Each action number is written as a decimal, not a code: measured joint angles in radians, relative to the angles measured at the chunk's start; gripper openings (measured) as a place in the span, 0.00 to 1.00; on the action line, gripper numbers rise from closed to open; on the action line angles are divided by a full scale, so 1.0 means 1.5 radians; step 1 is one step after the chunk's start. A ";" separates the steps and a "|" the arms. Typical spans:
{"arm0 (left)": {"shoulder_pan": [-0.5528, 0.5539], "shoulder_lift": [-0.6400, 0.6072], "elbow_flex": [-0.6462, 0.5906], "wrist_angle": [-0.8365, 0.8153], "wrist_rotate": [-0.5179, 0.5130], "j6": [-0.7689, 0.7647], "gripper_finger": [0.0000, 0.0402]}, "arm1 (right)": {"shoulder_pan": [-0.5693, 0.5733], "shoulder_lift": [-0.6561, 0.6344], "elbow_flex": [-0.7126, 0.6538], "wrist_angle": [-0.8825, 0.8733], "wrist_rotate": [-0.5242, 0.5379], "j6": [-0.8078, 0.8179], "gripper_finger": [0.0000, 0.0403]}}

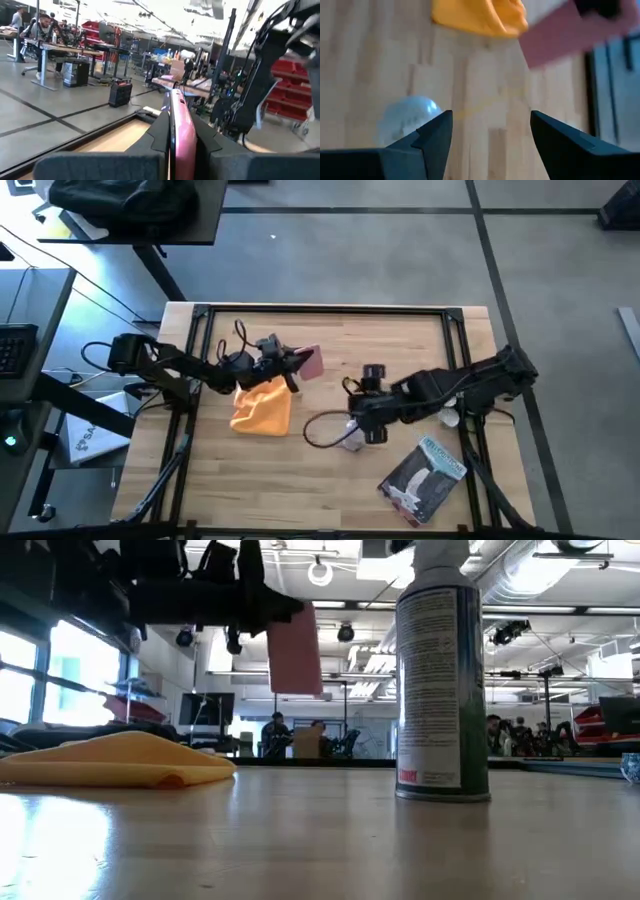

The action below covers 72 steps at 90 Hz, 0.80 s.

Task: Apply microfiber cloth
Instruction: Spray the pink cellphone with the spray bottle

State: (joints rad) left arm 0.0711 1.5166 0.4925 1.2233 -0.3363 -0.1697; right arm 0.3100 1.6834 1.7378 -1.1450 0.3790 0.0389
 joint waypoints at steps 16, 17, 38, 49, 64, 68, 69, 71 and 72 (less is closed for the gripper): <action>-0.002 0.000 0.005 -0.006 0.012 0.010 0.04 | -0.053 -0.008 0.000 0.019 -0.134 -0.060 0.54; -0.002 0.000 0.005 -0.007 0.012 0.010 0.04 | -0.056 -0.008 0.000 0.019 -0.142 -0.063 0.53; -0.002 0.000 0.005 -0.014 0.008 0.010 0.04 | -0.102 -0.025 -0.059 0.106 -0.301 -0.136 0.33; 0.000 0.000 0.005 -0.010 0.006 0.010 0.04 | -0.119 -0.081 -0.119 0.210 -0.398 -0.152 0.22; 0.000 0.000 0.007 0.011 0.006 0.010 0.04 | -0.143 -0.200 -0.283 0.366 -0.417 -0.143 0.07; 0.000 0.000 0.010 0.011 0.006 0.011 0.04 | -0.150 -0.231 -0.334 0.419 -0.422 -0.143 0.04; 0.000 0.000 0.011 0.011 0.006 0.011 0.04 | -0.151 -0.238 -0.346 0.432 -0.424 -0.143 0.03; 0.000 0.000 0.014 0.011 0.007 0.011 0.04 | -0.153 -0.250 -0.369 0.457 -0.427 -0.144 0.02; 0.000 0.000 0.015 0.011 0.008 0.011 0.04 | -0.155 -0.257 -0.381 0.470 -0.429 -0.144 0.01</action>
State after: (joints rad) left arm 0.0708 1.5162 0.5152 1.2405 -0.3246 -0.1535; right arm 0.0780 1.2985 1.1670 -0.4403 -0.2638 -0.1776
